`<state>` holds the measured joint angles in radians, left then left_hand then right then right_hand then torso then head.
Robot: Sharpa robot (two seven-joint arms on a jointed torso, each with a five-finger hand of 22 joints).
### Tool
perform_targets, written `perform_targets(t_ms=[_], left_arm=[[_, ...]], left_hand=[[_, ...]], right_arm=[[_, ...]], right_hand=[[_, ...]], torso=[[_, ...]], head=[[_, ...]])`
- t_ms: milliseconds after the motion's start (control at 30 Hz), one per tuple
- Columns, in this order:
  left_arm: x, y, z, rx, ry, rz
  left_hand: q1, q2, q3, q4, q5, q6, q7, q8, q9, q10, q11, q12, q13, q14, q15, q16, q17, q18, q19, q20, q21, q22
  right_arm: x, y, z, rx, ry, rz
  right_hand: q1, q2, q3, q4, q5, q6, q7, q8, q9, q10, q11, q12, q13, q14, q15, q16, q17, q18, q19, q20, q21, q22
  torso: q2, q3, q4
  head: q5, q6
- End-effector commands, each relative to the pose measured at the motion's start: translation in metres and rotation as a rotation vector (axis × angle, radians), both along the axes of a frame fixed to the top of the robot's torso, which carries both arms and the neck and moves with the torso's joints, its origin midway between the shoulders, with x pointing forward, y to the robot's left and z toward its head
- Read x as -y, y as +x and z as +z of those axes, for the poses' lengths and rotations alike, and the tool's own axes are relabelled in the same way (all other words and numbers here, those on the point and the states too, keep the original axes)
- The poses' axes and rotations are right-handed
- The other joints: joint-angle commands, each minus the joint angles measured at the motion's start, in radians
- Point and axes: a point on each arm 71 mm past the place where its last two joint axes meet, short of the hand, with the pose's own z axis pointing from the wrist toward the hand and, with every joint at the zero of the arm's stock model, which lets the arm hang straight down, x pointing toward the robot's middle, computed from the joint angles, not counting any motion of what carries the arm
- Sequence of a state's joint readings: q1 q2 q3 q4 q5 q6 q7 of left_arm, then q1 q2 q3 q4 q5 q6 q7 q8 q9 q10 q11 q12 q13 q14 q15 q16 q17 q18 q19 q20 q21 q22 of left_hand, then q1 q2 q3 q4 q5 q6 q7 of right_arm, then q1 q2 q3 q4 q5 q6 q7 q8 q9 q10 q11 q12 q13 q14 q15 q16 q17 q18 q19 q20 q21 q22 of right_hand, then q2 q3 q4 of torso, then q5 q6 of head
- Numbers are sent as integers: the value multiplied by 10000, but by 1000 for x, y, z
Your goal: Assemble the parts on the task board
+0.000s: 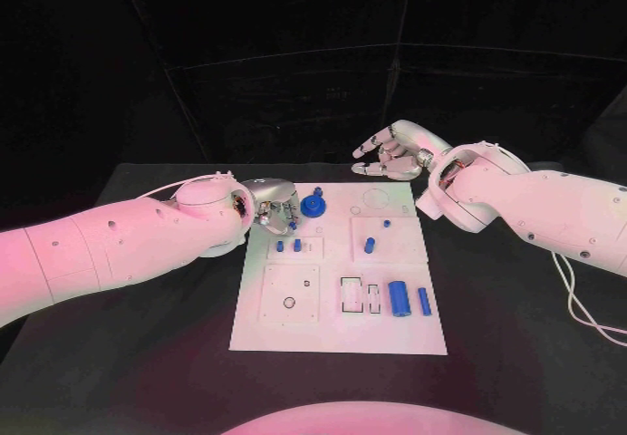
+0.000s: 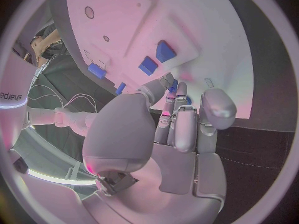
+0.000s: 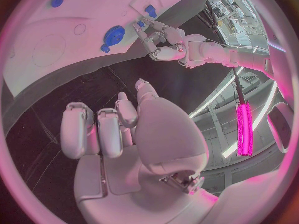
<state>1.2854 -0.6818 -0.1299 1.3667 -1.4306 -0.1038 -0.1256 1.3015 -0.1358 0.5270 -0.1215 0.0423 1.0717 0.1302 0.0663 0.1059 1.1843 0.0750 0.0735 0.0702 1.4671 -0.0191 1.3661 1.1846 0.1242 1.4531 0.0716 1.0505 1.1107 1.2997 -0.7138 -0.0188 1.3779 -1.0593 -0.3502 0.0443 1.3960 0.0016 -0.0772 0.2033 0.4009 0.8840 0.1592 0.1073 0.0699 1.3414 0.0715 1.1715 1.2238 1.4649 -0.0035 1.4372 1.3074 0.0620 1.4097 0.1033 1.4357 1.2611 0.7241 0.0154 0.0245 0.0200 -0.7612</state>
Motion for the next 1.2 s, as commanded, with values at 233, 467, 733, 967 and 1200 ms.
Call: perform_targets(t_ms=[233, 467, 733, 967, 1200], left_arm=[[0, -1, 1, -23, -25, 15], [-1, -2, 2, 100, -140, 26], [-8, -1, 3, 273, -286, 202], [-18, -1, 5, 442, -383, 402], [-38, 0, 8, 330, -1032, 1006]], left_hand=[[-56, -31, -78, 12, 54, -76, 19, -18, -12, -66, 5, -71, -14, 244, 51, -42, -14, -181, -12, 53, -69, -15], [-76, -153, -145, 1, 53, -323, 13, -76, -88, -217, 43, -114, -27, 253, 77, -37, -27, -174, -9, 81, -90, -25], [-21, -234, -309, 25, 53, -902, 10, -35, -293, -1002, 206, -131, -64, 231, 201, -108, -195, -117, -63, 186, -435, -300], [49, -204, -395, 34, 54, -1007, 10, -34, -340, -1242, 251, -117, -58, 220, 238, -135, -260, -100, -65, 224, -524, -370], [70, -86, -375, 86, 54, -930, 62, 23, -334, -1052, 219, 8, -8, 213, 227, -146, -285, -70, -84, 232, -639, -464]], right_arm=[[-1, 0, 2, 45, 26, 87], [0, 0, 2, 46, 24, 77], [1, 1, 1, 39, 7, 33], [6, 3, 0, -82, -92, -109], [16, 5, -3, -226, -459, -256]], right_hand=[[44, 23, -58, -12, 55, 9, 6, 57, -5, -5, -28, -25, 13, 609, -52, -56, 550, 21, -23, -41, -56, 8], [44, 23, -58, -12, 55, 9, 6, 57, -5, -5, -28, -25, 13, 609, -52, -56, 550, 21, -23, -41, -56, 8], [44, 23, -58, -12, 55, 9, 6, 57, -5, -5, -28, -25, 13, 609, -52, -56, 550, 21, -23, -41, -56, 8], [105, 38, -72, -33, 70, 117, -19, 139, 15, -213, -47, -353, -262, 586, -65, -127, 459, 62, -124, -50, -153, -186], [661, 69, 156, -149, 39, 413, -108, 281, 2, -2408, -127, -4887, -4075, 313, -134, -935, -494, 274, -667, -168, -759, -1244]], torso=[[2, -4, -3], [2, -6, 4], [-1, -5, 1], [-12, -6, 7], [-26, -8, 20]], head=[[-7, 8], [-20, 7], [-19, 12], [-17, 38], [-43, 103]])
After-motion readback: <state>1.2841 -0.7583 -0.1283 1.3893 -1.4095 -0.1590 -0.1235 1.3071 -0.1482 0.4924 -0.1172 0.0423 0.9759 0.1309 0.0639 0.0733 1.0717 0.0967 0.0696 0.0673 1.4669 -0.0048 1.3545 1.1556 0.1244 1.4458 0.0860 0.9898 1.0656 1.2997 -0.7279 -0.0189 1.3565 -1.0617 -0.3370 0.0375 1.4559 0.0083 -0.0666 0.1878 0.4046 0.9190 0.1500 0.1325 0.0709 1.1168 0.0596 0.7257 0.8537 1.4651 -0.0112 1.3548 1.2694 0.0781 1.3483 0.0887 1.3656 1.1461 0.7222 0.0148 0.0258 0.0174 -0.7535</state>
